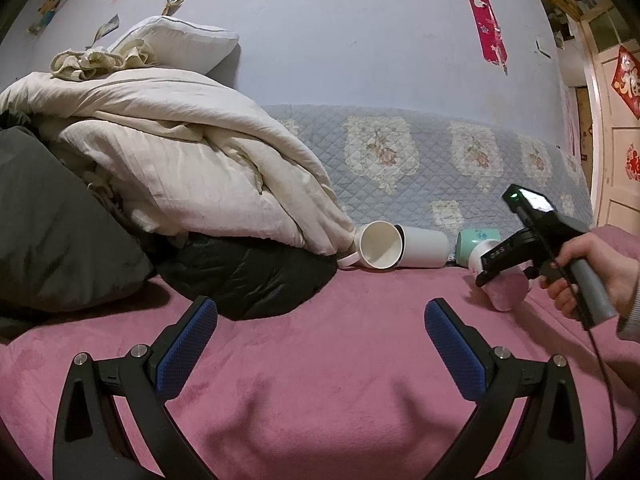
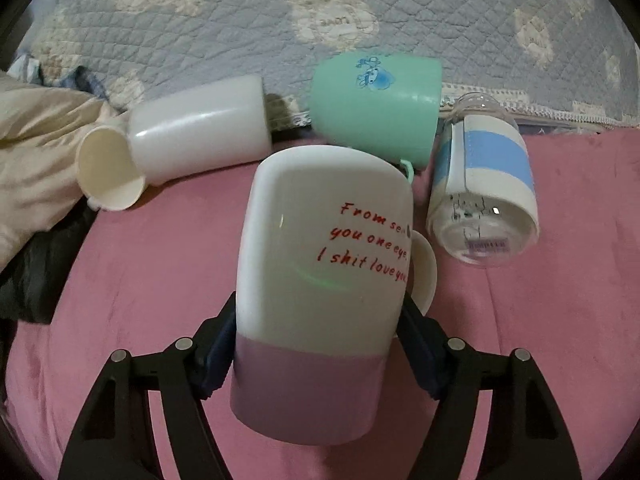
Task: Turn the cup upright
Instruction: 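Reach the right gripper to the pink-based white mug and grasp its body, then lift the pink-based mug with the right gripper and set it down on its side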
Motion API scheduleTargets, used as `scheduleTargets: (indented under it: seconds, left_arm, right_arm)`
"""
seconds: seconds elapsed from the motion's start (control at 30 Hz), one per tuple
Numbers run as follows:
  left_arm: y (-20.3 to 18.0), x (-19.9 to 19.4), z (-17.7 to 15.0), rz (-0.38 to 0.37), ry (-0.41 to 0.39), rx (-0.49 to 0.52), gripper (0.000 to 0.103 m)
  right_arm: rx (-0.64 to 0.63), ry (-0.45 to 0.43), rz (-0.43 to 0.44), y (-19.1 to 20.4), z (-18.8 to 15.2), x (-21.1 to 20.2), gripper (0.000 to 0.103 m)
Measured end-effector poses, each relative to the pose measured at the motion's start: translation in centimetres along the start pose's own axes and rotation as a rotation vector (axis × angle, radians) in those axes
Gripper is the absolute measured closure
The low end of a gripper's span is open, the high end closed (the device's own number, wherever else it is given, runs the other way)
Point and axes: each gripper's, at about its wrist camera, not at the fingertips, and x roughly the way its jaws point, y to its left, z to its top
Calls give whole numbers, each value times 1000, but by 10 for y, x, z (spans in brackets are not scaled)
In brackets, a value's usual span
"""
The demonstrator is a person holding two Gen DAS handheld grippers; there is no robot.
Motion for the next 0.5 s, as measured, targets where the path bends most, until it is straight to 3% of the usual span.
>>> scheduleTargets:
  seconds: [0.17, 0.27, 0.37, 0.5]
  left_arm:
    - [1, 0, 0, 0, -2, -1, 0]
    - [0, 0, 0, 1, -2, 3, 0]
    - [1, -1, 1, 2, -6, 4, 0]
    - [2, 0, 1, 2, -7, 0, 0]
  right_arm:
    - [-63, 9, 41, 8, -24, -44, 28]
    - [-89, 53, 129, 13, -52, -67, 28]
    - [-109, 118, 222, 22, -76, -79, 28]
    - [-164, 153, 266, 40, -105, -82, 28]
